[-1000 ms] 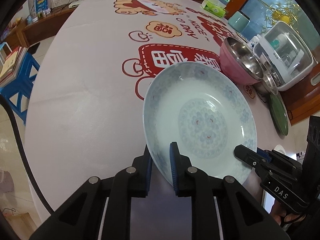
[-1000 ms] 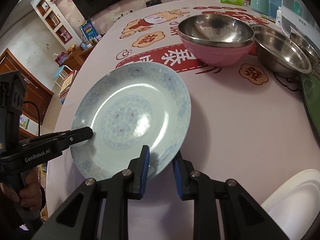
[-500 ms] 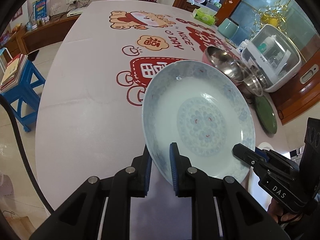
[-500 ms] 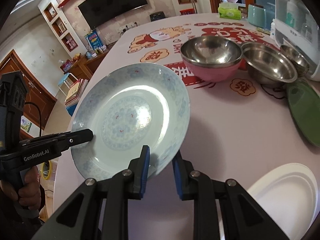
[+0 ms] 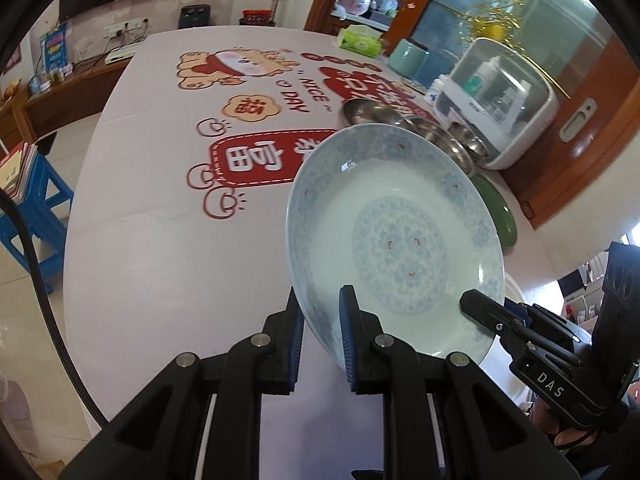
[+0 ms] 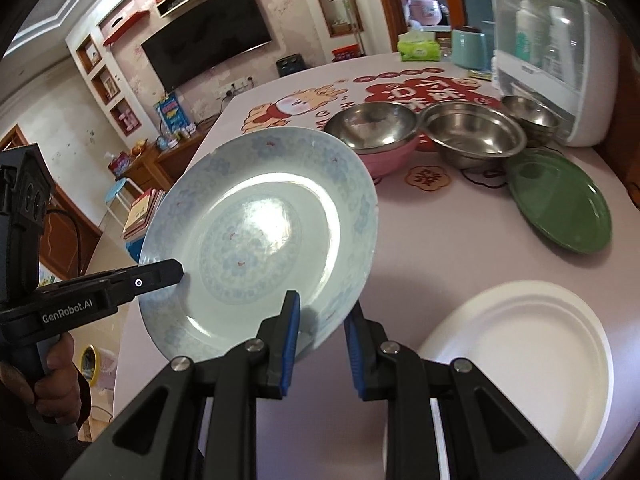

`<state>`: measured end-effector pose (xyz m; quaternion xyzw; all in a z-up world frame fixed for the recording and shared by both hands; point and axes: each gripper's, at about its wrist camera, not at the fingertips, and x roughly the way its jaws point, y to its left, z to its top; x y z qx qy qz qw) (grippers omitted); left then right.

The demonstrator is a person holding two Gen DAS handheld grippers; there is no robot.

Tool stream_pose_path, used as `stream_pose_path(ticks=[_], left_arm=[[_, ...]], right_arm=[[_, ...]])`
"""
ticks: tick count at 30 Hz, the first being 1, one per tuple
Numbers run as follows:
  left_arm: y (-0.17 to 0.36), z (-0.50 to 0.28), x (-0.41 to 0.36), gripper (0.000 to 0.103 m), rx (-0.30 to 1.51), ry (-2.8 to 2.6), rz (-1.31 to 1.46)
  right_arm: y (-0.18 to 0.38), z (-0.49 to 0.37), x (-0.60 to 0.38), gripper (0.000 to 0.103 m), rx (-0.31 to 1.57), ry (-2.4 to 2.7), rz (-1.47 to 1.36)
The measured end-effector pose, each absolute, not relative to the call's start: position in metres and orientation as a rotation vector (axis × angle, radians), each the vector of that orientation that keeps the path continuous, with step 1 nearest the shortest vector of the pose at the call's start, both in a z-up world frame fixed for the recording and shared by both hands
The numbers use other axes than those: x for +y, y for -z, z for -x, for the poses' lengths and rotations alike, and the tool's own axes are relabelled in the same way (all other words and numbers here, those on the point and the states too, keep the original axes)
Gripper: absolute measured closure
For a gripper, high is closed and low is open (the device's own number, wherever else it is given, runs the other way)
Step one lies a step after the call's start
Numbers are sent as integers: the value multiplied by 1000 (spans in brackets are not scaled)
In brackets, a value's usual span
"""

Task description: Organize plates and bowls

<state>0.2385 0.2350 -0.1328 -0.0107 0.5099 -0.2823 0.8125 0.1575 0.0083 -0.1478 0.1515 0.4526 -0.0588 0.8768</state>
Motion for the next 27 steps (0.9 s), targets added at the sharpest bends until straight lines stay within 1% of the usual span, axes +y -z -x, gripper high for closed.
stream_pose_path(ticks=[11, 27], left_arm=[[119, -203, 203, 88, 1075, 689, -16], [126, -149, 124, 88, 1126, 864, -130]], right_arm=[[134, -103, -12, 82, 884, 203, -360], [128, -16, -59, 82, 859, 381, -448]])
